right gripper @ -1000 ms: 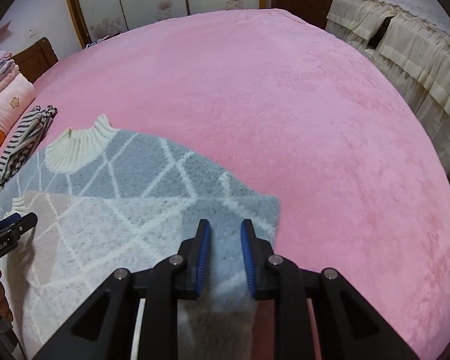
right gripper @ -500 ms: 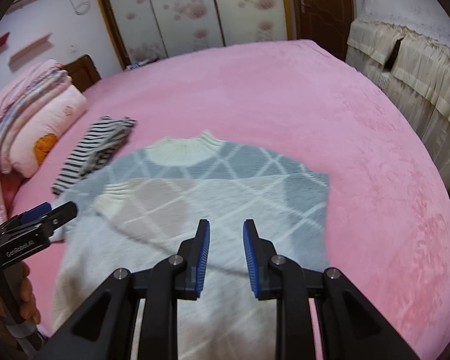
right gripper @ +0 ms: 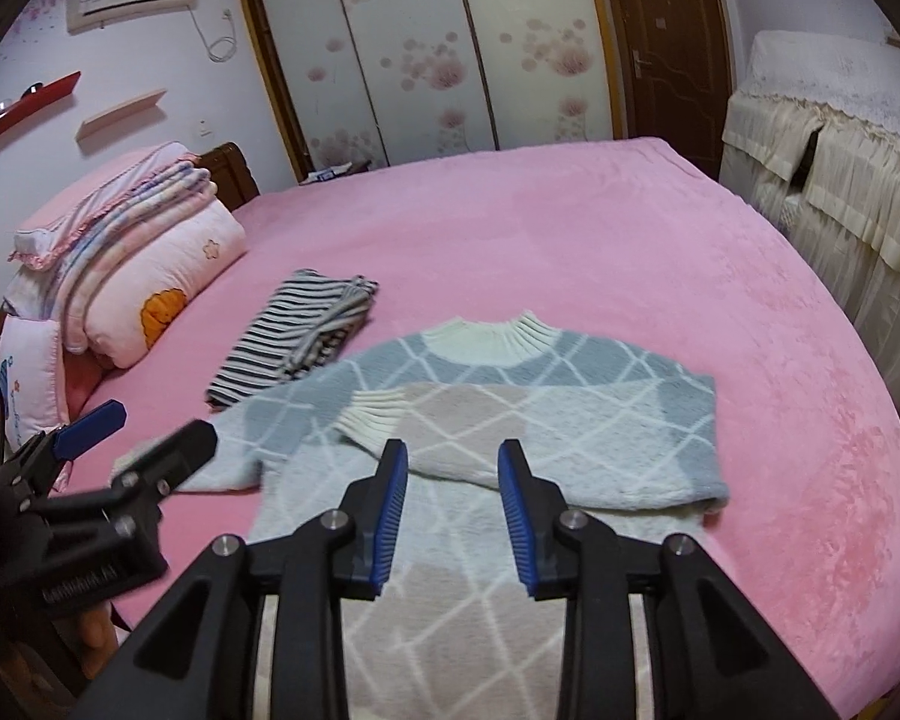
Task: Fold small clothes
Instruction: 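Move both tools back over the sweater toward its other sleeve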
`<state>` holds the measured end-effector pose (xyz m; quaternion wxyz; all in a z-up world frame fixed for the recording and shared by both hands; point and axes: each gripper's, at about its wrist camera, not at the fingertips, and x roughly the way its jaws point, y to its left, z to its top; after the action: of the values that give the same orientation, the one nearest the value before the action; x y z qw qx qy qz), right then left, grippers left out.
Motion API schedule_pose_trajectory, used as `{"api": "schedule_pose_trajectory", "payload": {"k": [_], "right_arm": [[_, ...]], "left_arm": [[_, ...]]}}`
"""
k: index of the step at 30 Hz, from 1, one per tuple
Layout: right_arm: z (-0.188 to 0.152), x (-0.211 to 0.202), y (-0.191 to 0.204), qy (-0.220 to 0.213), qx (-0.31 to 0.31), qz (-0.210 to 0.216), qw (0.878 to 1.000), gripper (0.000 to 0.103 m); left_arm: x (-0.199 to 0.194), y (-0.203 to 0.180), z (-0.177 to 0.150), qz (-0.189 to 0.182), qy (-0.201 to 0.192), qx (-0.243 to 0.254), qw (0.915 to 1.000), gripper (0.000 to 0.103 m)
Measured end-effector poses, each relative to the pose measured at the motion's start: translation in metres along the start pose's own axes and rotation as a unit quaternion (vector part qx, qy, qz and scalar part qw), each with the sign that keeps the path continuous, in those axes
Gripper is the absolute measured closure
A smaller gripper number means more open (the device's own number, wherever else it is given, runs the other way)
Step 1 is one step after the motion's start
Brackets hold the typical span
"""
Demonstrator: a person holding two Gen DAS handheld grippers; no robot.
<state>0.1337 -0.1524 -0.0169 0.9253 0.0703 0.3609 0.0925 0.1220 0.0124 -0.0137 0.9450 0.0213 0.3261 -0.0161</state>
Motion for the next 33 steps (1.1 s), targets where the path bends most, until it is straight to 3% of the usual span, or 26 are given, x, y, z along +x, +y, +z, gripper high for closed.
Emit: {"api": "schedule_pose_trajectory", "payload": {"k": [7, 17, 33], "right_arm": [[0.005, -0.003, 0.049, -0.016, -0.014, 0.022, 1.0, 0.07], [0.002, 0.022, 0.122, -0.016, -0.063, 0.048, 0.997, 0.07], [-0.018, 0.085, 0.194, 0.016, -0.112, 0.09, 0.989, 0.07]], "left_arm": [[-0.024, 0.043, -0.001, 0.008, -0.032, -0.039, 0.9987, 0.001], [-0.022, 0.123, -0.017, 0.087, -0.036, -0.098, 0.9907, 0.001], [0.025, 0.236, -0.071, 0.144, 0.016, -0.233, 0.9617, 0.001]]}}
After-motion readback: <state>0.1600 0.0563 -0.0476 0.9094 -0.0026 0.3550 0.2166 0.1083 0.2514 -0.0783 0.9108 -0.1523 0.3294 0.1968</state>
